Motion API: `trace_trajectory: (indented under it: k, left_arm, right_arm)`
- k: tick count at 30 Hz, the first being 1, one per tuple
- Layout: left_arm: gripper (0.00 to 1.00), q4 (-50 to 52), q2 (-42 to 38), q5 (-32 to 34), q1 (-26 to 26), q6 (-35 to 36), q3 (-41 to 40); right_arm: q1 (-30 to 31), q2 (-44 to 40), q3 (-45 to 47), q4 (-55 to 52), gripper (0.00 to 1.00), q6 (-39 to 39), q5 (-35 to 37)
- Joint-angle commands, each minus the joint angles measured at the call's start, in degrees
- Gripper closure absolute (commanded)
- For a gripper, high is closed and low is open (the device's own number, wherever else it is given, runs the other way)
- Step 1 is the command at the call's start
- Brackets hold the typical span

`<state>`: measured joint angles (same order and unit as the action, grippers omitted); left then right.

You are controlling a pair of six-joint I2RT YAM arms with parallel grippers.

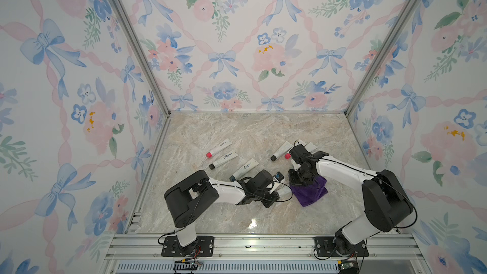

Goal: Wipe the surface of the toothpaste tube
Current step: Wipe the dirt from the toothpaste tube.

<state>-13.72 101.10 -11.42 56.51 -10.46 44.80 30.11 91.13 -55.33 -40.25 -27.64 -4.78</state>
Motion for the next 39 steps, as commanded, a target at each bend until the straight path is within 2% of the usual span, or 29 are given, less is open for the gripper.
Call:
trace_trajectory:
  k: [1, 9, 15, 21, 26, 31, 34, 39]
  left_arm:
    - [0.76, 2.55, 1.86, 1.1, -0.57, 0.46, -0.67]
    - [0.76, 2.51, 1.61, 1.23, -0.61, 0.52, -0.93]
    - [0.76, 2.55, 1.72, 1.22, -0.6, 0.55, -0.85]
    - [0.76, 2.51, 1.86, 1.16, -0.57, 0.57, -0.76]
    - [0.76, 2.54, 2.02, 1.22, -0.6, 0.53, -0.67]
    - [0.76, 2.55, 2.08, 1.15, -0.57, 0.52, -0.67]
    - [0.76, 2.53, 2.13, 1.14, -0.61, 0.53, -0.67]
    - [0.76, 2.51, 1.91, 1.22, -0.6, 0.44, -0.76]
  right_arm:
    - [0.04, 0.68, 1.98, -0.27, 0.8, -1.16, -6.46]
    - [-9.48, 5.1, 0.71, -1.32, 0.8, 0.69, 5.35]
    - [-12.26, 7.22, -0.98, -1.94, 0.8, 2.1, 10.18]
    - [-8.85, 6.88, -1.42, -2.44, 0.8, 1.89, 9.11]
    - [-2.4, 4.71, -1.06, -2.45, 0.8, 0.29, 3.3]
    - [1.6, 1.12, 0.11, -0.96, 0.8, -1.85, -3.22]
    - [0.71, 0.49, 0.92, -0.42, 0.8, -1.88, -3.85]
    - [-4.45, 2.91, 1.03, -1.36, 0.8, 0.12, 1.58]
